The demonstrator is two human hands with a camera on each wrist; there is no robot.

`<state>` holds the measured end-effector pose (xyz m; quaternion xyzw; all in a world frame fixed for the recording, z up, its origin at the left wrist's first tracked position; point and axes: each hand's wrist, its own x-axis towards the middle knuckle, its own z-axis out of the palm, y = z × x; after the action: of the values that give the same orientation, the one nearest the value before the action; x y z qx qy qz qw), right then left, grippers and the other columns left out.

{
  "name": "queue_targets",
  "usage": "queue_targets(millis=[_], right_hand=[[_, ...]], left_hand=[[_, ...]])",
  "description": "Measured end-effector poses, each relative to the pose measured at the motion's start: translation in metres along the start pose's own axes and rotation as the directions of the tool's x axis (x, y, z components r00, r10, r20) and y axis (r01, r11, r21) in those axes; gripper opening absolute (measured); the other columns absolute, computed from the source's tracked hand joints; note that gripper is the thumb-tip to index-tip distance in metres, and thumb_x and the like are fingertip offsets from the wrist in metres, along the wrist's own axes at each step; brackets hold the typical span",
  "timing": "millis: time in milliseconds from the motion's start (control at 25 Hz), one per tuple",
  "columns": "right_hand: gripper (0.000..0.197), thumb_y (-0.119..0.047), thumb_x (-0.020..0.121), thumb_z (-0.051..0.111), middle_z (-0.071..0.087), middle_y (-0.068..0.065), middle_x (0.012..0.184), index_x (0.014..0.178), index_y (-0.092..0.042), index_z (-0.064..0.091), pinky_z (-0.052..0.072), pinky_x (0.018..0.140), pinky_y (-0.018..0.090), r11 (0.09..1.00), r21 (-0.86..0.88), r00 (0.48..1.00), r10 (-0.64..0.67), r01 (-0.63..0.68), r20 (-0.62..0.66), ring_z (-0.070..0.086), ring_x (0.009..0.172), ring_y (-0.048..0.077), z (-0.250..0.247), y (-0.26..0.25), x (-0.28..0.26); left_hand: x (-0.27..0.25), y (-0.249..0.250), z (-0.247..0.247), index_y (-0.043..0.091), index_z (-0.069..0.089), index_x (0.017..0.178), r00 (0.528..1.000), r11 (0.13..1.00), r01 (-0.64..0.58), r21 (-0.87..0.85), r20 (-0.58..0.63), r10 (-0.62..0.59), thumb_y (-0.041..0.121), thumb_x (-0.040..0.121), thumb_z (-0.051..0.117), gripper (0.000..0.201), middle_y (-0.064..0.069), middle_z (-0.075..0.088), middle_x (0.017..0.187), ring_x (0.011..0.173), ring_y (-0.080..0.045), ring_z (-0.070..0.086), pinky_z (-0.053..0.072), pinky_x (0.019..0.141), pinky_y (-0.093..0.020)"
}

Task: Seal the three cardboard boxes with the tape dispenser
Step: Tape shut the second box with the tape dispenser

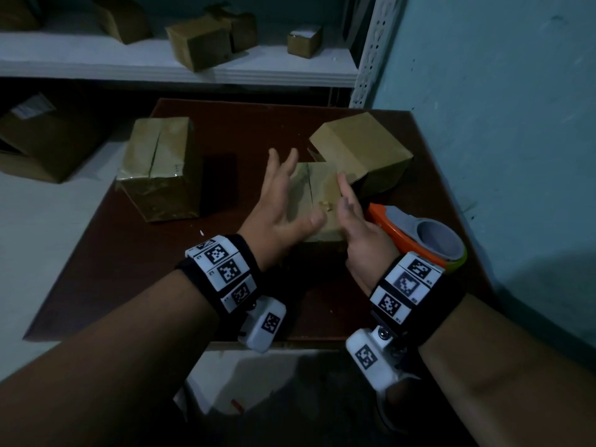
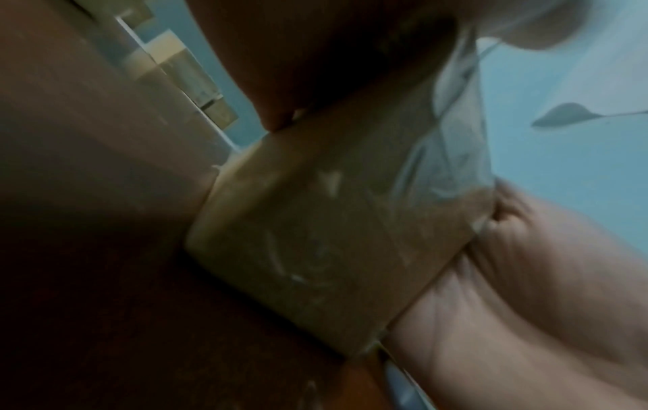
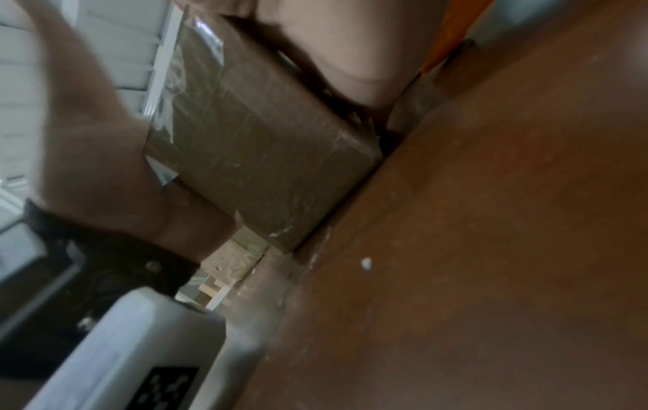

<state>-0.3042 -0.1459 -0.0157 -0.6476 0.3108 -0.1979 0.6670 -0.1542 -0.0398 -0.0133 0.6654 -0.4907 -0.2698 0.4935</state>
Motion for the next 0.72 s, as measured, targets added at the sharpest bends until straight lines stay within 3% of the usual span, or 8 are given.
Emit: queue_targets(millis=[80, 240, 280, 360, 440, 600, 680, 720], right_hand=[[0.048, -0.079, 0.09, 0.043, 0.04, -0.005, 0.166, 0.136, -0.083, 0.031, 0.035, 0.122, 0.054, 0.999, -0.033, 1.0, 0.015, -0.015, -0.001, 0.045, 0.147, 0.02, -0.002, 0.001, 0.003], [0.051, -0.086, 0.083, 0.037, 0.033, -0.007, 0.169, 0.132, -0.089, 0.024, 0.031, 0.123, 0.055, 0.994, -0.105, 0.999, 0.027, -0.031, -0.036, 0.039, 0.15, 0.021, -0.002, 0.002, 0.005], [0.053, -0.088, 0.08, 0.038, 0.033, -0.008, 0.169, 0.132, -0.089, 0.025, 0.031, 0.123, 0.056, 0.994, -0.098, 0.999, 0.035, -0.038, -0.037, 0.04, 0.15, 0.022, -0.002, 0.004, 0.008], [0.06, -0.096, 0.073, 0.044, 0.039, -0.01, 0.166, 0.13, -0.089, 0.029, 0.032, 0.122, 0.057, 0.995, -0.074, 0.997, 0.058, -0.061, -0.045, 0.044, 0.147, 0.023, -0.003, 0.007, 0.01], [0.065, -0.099, 0.068, 0.051, 0.048, -0.014, 0.159, 0.13, -0.085, 0.038, 0.035, 0.121, 0.056, 0.997, -0.034, 0.996, 0.066, -0.068, -0.064, 0.049, 0.143, 0.019, -0.003, 0.012, 0.014], [0.045, -0.087, 0.079, 0.048, 0.047, -0.015, 0.154, 0.122, -0.09, 0.033, 0.034, 0.122, 0.055, 0.988, -0.04, 0.984, 0.144, -0.149, -0.105, 0.048, 0.139, 0.017, 0.0, 0.009, 0.018], [0.056, -0.095, 0.068, 0.053, 0.05, -0.014, 0.156, 0.122, -0.087, 0.041, 0.035, 0.121, 0.056, 0.989, -0.021, 0.985, 0.146, -0.149, -0.093, 0.051, 0.14, 0.019, 0.0, 0.011, 0.019], [0.066, -0.098, 0.063, 0.058, 0.055, -0.015, 0.153, 0.125, -0.078, 0.05, 0.037, 0.12, 0.055, 0.992, 0.004, 0.987, 0.129, -0.129, -0.091, 0.053, 0.139, 0.018, -0.002, 0.013, 0.017]], left_hand=[[0.001, -0.003, -0.007, 0.035, -0.007, 0.166, 0.996, 0.999, -0.007, 0.047, 0.087, 0.003, 0.091, 0.053, 0.073, 0.15, 0.003, -0.027, 0.172, 0.154, 0.0, -0.018, 0.005, 0.113, -0.013], [0.006, -0.003, -0.014, 0.035, -0.03, 0.159, 0.989, 0.995, 0.012, 0.104, 0.147, -0.027, 0.066, 0.048, 0.095, 0.171, 0.0, -0.025, 0.172, 0.161, -0.014, -0.013, 0.009, 0.131, -0.048], [0.006, -0.003, -0.015, 0.034, -0.033, 0.158, 0.987, 0.993, 0.024, 0.118, 0.155, -0.043, 0.06, 0.048, 0.098, 0.173, 0.002, -0.024, 0.172, 0.161, -0.013, -0.01, 0.01, 0.131, -0.046], [0.005, -0.005, -0.016, 0.029, -0.037, 0.156, 0.985, 0.992, 0.042, 0.12, 0.16, -0.061, 0.049, 0.049, 0.1, 0.175, 0.013, -0.022, 0.169, 0.155, 0.001, -0.005, 0.012, 0.126, -0.019], [0.005, -0.006, -0.013, 0.023, -0.04, 0.154, 0.984, 0.995, 0.064, 0.081, 0.163, -0.076, 0.04, 0.051, 0.096, 0.172, 0.026, -0.009, 0.158, 0.141, 0.017, 0.005, 0.015, 0.108, 0.005], [0.006, -0.008, -0.01, 0.023, -0.042, 0.153, 0.974, 0.989, 0.142, 0.043, 0.173, -0.147, 0.038, 0.048, 0.094, 0.172, 0.02, -0.001, 0.156, 0.132, 0.02, 0.012, 0.018, 0.094, 0.012], [0.005, -0.007, -0.012, 0.024, -0.039, 0.155, 0.972, 0.987, 0.155, 0.048, 0.17, -0.161, 0.036, 0.049, 0.094, 0.17, 0.019, 0.001, 0.156, 0.129, 0.021, 0.013, 0.018, 0.091, 0.014], [0.005, -0.007, -0.013, 0.024, -0.037, 0.156, 0.973, 0.987, 0.152, 0.054, 0.168, -0.159, 0.036, 0.05, 0.094, 0.169, 0.019, 0.0, 0.157, 0.13, 0.021, 0.012, 0.018, 0.091, 0.014]])
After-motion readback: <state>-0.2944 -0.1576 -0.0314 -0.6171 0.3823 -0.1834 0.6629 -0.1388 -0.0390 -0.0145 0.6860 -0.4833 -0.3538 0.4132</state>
